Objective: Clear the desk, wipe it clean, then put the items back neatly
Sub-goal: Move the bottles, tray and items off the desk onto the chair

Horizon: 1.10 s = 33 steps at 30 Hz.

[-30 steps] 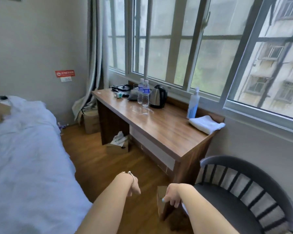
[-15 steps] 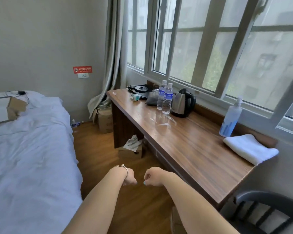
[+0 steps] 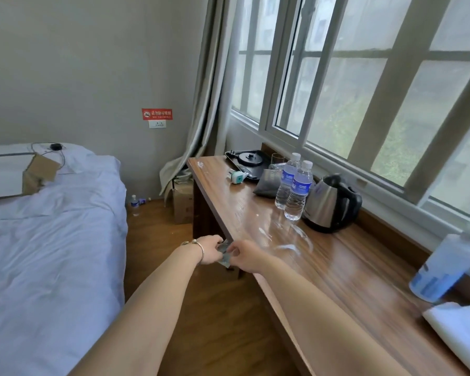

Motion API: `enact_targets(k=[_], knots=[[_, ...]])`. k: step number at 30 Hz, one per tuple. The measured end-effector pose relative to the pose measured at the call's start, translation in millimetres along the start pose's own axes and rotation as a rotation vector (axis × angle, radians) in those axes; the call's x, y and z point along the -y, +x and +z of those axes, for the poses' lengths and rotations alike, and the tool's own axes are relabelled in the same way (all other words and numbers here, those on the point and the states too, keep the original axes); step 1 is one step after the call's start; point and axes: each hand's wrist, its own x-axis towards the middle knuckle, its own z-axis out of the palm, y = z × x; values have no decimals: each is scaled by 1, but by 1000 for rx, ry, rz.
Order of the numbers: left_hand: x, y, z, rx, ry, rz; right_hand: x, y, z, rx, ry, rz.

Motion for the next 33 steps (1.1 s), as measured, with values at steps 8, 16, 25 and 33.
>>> enact_targets(k=[8, 16, 25, 33], knots=[[-39, 94, -30, -1, -76, 240, -42, 38, -56, -283, -66, 218], [-140, 163, -34, 109, -95, 711, -90, 36, -114, -652, 44, 526], [-250, 208, -49, 54, 49, 1073, -135, 7, -176, -1095, 355, 768], [-309, 271, -69, -21, 71, 1017, -184, 14, -207, -1111, 540, 656]])
